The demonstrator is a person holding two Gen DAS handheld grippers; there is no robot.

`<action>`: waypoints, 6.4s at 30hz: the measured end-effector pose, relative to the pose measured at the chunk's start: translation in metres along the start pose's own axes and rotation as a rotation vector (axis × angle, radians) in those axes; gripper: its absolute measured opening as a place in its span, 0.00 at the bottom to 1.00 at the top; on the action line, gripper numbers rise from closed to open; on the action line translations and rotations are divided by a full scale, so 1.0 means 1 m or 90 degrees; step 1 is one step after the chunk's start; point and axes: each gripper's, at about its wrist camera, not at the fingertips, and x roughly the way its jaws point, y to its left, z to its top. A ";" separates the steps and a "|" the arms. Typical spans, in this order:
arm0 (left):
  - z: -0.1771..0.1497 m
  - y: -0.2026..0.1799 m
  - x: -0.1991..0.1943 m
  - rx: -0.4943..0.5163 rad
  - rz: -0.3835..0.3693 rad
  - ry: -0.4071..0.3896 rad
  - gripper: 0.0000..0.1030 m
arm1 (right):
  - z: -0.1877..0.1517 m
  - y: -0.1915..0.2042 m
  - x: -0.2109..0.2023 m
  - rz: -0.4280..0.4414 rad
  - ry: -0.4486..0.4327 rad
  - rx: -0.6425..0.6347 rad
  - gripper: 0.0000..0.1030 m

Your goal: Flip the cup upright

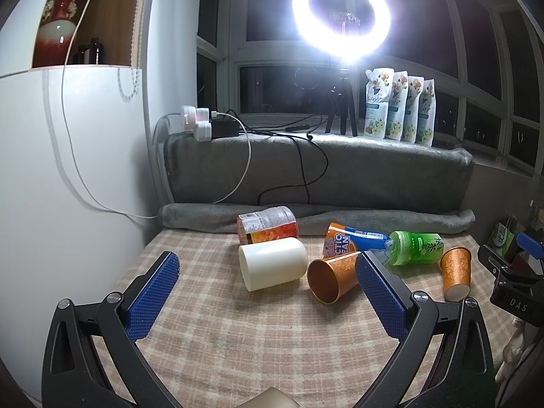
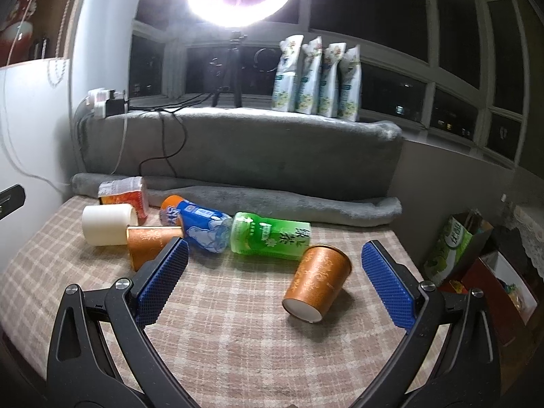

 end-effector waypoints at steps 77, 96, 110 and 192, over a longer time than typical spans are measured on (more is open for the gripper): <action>-0.046 0.073 0.066 -0.066 0.070 0.180 0.99 | -0.001 0.223 0.181 0.490 0.208 -0.647 0.67; -0.042 0.044 0.051 -0.052 -0.021 0.191 0.99 | -0.036 0.129 0.217 0.509 0.594 0.136 0.67; -0.047 0.027 0.070 -0.124 -0.142 0.285 0.99 | -0.024 0.108 0.191 0.495 0.528 0.111 0.84; -0.024 -0.076 0.147 -0.108 -0.237 0.332 0.64 | -0.047 -0.045 0.072 0.201 0.240 0.165 0.84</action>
